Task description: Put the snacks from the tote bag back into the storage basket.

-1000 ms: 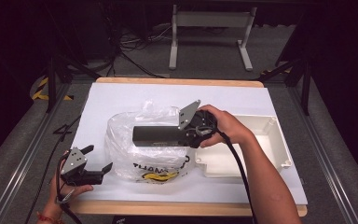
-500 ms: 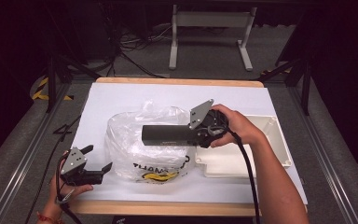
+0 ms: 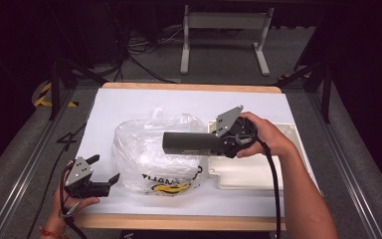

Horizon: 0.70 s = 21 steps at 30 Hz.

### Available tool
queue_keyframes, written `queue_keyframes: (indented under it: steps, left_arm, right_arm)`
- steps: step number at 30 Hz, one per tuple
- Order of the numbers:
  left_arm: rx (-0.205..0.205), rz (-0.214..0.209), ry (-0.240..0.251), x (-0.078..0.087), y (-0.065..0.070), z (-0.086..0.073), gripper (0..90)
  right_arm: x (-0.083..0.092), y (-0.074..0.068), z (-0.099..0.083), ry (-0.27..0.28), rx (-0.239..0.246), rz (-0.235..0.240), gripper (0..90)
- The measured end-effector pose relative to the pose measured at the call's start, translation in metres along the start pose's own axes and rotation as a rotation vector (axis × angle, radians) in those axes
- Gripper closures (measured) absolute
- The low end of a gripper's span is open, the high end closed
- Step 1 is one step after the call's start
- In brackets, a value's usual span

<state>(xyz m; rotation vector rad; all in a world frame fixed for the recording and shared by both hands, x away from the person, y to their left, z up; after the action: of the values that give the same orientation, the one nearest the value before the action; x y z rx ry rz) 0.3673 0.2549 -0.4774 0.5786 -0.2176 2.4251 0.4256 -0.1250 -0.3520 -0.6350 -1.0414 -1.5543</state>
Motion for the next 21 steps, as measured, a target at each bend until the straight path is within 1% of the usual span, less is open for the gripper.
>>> queue_keyframes:
  steps: [6,8,14,21]
  left_arm:
    - [0.004,0.001,0.0,0.0,0.0,0.0,6.1]
    - [0.003,0.001,-0.001,0.0,0.0,0.0,6.1]
    - [0.005,0.0,0.003,0.001,-0.001,0.0,6.0]
    - [0.003,-0.001,-0.002,0.0,0.0,0.0,6.1]
  right_arm:
    - [0.006,-0.001,-0.007,0.001,-0.005,-0.006,42.6]
    - [0.008,-0.001,-0.01,0.004,-0.017,-0.008,42.6]
    - [0.013,-0.001,-0.019,0.002,-0.025,-0.015,42.6]
    - [0.024,0.001,-0.031,0.024,-0.037,-0.032,42.5]
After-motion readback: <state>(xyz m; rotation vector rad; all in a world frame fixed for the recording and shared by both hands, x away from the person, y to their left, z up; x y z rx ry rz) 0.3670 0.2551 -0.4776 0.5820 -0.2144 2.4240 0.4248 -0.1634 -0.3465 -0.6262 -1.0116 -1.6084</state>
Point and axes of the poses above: each handheld gripper's, and its own axes: x roughly backward along the jaws, z roughly out of its top, y roughly to its right, the point moved 6 cm from there along -x, roughly forward along the jaws, and after that the axes turned 4 degrees about x, right-handed, at the moved point
